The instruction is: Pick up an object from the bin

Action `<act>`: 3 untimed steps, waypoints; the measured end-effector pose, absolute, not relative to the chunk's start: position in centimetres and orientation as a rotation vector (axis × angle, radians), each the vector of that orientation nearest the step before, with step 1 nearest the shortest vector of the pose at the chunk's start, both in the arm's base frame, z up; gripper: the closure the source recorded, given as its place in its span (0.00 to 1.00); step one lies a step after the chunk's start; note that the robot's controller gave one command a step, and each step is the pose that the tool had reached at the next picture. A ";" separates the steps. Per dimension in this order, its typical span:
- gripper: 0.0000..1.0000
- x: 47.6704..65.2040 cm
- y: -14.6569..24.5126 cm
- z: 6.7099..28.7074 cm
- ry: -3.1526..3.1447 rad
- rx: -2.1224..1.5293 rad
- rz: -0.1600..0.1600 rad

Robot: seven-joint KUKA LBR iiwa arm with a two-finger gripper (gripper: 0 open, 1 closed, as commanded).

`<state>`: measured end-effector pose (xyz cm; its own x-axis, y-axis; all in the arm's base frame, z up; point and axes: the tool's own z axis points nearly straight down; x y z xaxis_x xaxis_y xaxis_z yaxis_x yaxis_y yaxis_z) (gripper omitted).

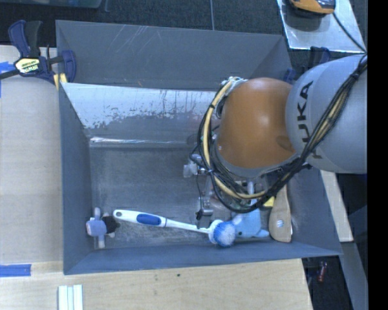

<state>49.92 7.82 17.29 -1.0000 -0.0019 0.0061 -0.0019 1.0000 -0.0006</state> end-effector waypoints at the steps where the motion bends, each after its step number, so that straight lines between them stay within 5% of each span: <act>1: 0.00 50.1 7.8 17.7 -3.144 -0.001 -0.001; 2: 0.00 49.1 -0.8 7.0 -3.134 0.186 -0.003; 3: 0.00 48.7 1.1 11.9 -3.150 0.204 -0.004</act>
Offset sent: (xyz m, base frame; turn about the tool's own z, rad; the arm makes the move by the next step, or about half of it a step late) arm -0.0084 -0.0852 -0.1029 -0.1196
